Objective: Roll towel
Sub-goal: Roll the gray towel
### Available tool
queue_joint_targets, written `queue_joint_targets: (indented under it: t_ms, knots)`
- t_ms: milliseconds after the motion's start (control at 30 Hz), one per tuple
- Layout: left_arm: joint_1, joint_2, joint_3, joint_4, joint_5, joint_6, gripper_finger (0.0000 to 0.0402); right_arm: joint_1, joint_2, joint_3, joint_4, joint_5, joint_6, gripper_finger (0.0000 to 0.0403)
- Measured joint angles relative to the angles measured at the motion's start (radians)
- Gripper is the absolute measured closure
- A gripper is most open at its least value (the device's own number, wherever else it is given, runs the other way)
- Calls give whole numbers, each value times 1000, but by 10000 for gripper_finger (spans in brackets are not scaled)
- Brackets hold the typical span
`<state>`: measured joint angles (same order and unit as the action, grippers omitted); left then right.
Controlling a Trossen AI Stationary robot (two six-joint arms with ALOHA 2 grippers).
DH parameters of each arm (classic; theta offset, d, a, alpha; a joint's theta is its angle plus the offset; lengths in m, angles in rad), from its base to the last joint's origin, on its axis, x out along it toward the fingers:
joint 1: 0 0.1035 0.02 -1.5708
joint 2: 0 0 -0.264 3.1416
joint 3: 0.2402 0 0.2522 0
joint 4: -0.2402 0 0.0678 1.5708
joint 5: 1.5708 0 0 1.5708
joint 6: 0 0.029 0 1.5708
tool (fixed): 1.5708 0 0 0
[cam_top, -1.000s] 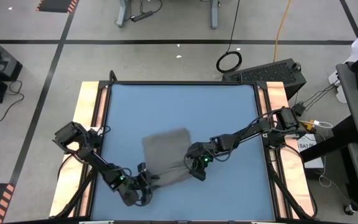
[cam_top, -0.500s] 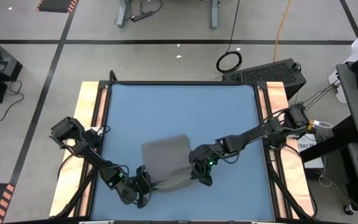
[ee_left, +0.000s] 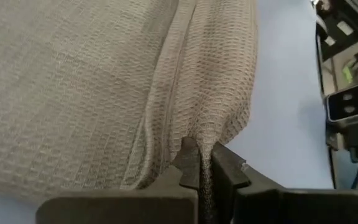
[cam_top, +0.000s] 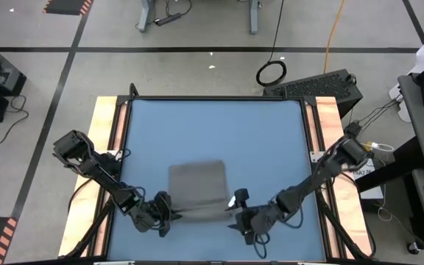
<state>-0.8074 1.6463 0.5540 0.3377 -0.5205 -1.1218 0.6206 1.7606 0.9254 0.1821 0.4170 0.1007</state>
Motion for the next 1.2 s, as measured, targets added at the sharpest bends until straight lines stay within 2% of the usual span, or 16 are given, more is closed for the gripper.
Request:
queue_joint_targets:
  t_ms: [67, 267, 367, 500, 633, 767, 867, 1000, 1067, 1200]
  knots:
    - [4, 0, -16, 15, 6, -20, 389, 19, 53, 0, 47, 63, -16, 134]
    - [20, 5, -22, 23, 56, -57, 386, 12, 178, 0, 173, 138, -22, 133]
    - [30, 4, -22, 19, 72, -86, 385, -1, 207, 0, 205, 136, -32, 140]
    - [40, 4, -22, 19, 82, -103, 384, -13, 222, 0, 196, 126, -3, 160]
    - [42, 4, -22, 20, 83, -105, 384, -25, 222, 0, 188, 122, 48, 204]
    - [42, 4, -22, 20, 87, -104, 383, -56, 222, 0, 180, 55, 167, 267]
    - [42, 4, -22, 17, 68, -98, 378, -95, 222, 0, 170, -41, 249, 319]
    - [40, 4, -22, 14, 65, -29, 342, -155, 220, 1, 162, -188, 329, 382]
    - [40, 0, -22, 6, 73, -17, 309, -178, 219, 1, 163, -260, 343, 393]
    - [40, -43, -22, -74, 91, -22, 234, -213, 214, 2, 155, -346, 401, 379]
